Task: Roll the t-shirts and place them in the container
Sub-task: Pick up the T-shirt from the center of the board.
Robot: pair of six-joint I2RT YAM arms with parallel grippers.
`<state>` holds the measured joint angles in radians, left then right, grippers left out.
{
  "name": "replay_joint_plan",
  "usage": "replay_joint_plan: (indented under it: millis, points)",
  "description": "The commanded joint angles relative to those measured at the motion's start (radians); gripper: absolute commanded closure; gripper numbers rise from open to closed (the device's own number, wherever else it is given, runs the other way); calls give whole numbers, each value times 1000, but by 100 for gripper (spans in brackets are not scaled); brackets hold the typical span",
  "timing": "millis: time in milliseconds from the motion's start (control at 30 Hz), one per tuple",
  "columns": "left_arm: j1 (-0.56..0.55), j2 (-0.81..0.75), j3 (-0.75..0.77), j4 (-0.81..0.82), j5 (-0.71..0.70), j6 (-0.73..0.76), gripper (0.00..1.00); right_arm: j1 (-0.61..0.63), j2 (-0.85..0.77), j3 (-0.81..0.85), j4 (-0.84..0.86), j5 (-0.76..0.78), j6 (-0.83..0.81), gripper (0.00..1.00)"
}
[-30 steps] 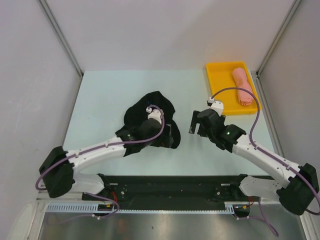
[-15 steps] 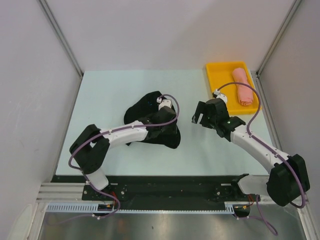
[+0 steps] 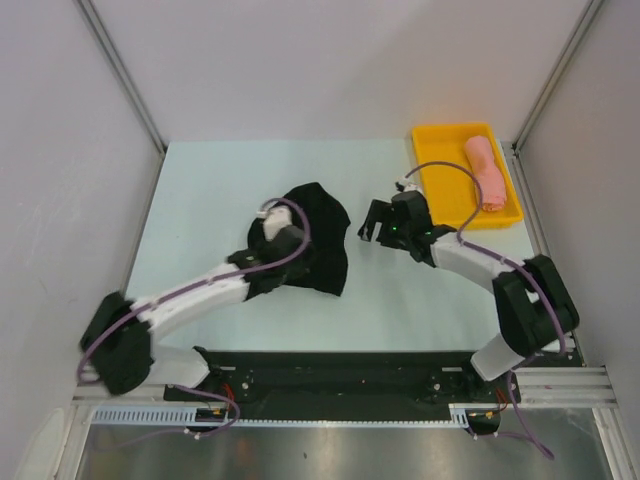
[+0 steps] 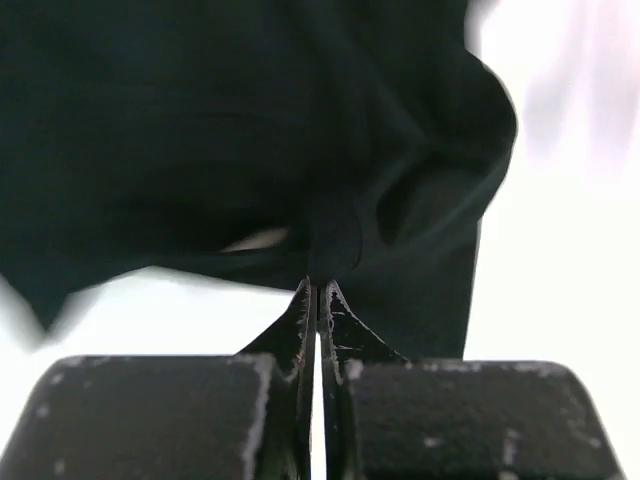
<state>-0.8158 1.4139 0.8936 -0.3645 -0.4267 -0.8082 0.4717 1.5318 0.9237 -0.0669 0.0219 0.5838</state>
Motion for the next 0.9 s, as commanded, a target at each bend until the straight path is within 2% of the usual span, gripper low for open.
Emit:
replay_joint_plan:
  millis: [0, 100, 200, 367, 433, 467, 500, 533, 633, 700, 867]
  points:
    - [113, -376, -147, -195, -169, -112, 100, 76, 169, 110, 153, -25, -52, 11]
    - [187, -551, -228, -235, -149, -100, 100, 108, 301, 197, 165, -33, -53, 14]
    - [237, -627, -252, -272, -135, -92, 100, 140, 404, 270, 165, -22, -42, 16]
    - [276, -621, -217, -298, -149, -68, 100, 139, 482, 319, 176, 30, 8, 30]
    - [283, -609, -185, -294, -152, -37, 100, 131, 498, 325, 197, 29, 11, 45]
    - [294, -603, -159, -289, -155, -26, 100, 121, 505, 352, 202, 21, 11, 57]
    - [300, -599, -142, -286, -156, -2, 100, 114, 514, 374, 191, 23, 11, 87]
    - [309, -589, -125, -281, -156, 13, 100, 110, 522, 400, 152, 30, 10, 100]
    - [380, -570, -38, -272, -155, 81, 100, 90, 499, 469, 72, 76, -19, 100]
    - [412, -561, 43, -257, -146, 137, 100, 75, 412, 490, -25, 160, -38, 100]
    - [469, -521, 264, -226, -175, 257, 100, 21, 201, 546, -194, 231, -116, 100]
